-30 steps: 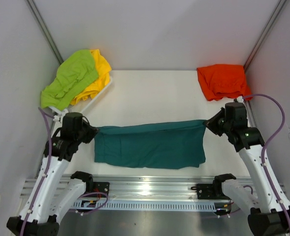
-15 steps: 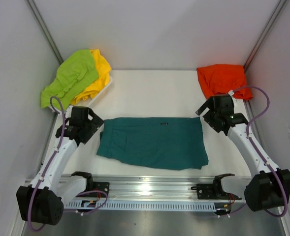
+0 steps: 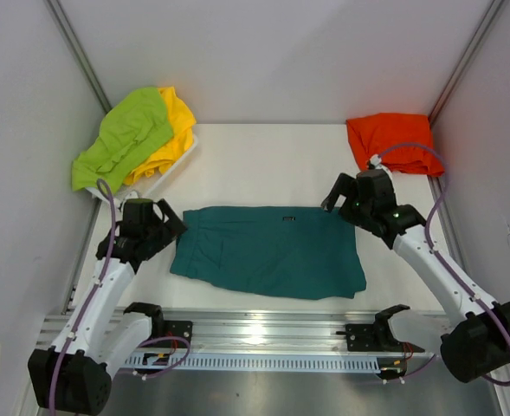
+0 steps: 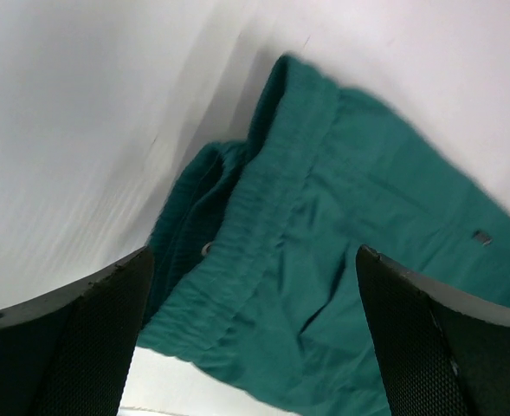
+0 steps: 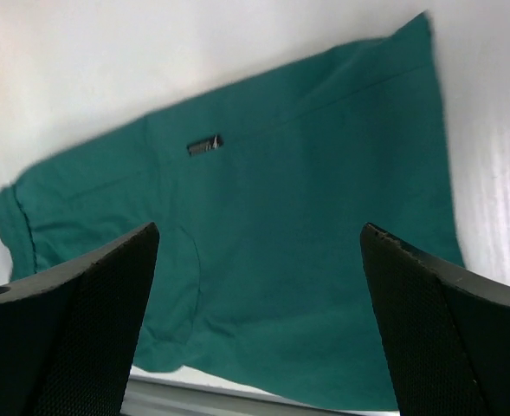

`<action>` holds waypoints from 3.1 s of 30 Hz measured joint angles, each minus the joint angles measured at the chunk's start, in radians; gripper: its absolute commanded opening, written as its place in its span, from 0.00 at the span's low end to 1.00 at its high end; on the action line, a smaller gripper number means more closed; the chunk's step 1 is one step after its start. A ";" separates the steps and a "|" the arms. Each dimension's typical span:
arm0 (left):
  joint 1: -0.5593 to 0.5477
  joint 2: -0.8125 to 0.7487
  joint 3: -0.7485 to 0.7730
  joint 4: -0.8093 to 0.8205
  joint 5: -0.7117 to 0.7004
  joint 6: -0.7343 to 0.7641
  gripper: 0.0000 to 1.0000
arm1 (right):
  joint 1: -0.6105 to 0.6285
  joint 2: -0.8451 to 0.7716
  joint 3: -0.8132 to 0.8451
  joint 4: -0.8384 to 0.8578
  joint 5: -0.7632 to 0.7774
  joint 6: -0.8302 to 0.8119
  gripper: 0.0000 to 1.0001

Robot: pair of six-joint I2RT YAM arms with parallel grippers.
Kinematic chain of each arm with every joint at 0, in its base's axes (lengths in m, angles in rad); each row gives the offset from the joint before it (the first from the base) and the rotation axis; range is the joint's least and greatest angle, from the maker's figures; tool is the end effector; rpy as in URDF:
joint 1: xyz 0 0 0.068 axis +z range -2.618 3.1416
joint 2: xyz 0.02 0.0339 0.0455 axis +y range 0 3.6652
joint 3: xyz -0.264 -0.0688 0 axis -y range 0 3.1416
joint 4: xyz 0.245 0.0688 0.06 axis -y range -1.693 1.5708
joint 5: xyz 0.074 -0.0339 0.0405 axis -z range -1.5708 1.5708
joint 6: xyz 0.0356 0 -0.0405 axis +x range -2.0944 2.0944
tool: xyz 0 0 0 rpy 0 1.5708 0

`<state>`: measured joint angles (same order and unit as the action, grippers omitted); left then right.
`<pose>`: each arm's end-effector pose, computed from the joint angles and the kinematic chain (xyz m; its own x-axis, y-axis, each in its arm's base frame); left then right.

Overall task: Fold and stack the shorts
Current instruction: Fold the shorts

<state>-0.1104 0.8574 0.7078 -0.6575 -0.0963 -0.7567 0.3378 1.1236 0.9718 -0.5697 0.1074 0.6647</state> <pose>0.1734 -0.0158 0.2569 -0.5519 -0.6264 -0.5505 -0.4612 0.7793 -0.4243 0.2270 0.0757 0.3015 -0.6469 0.4228 -0.6346 0.1848 0.8944 0.4074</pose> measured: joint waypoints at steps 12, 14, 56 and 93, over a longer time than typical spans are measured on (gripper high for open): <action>0.001 0.126 -0.158 0.138 0.095 0.033 0.99 | 0.203 0.149 -0.048 0.155 -0.097 -0.064 0.98; 0.001 0.131 -0.195 0.175 0.102 0.032 0.99 | 0.227 0.203 -0.028 0.177 -0.112 -0.074 0.97; 0.002 0.203 0.042 0.088 -0.011 0.115 0.00 | 0.424 0.329 -0.248 0.516 -0.180 -0.055 0.46; -0.035 0.241 -0.275 0.394 0.187 0.049 0.32 | 0.278 0.595 -0.141 0.676 -0.147 -0.003 0.34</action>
<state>-0.1459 1.0981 0.4324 -0.2634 0.0902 -0.7078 0.6159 1.7191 0.8310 0.1066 -0.0395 0.6621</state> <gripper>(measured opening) 0.204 0.337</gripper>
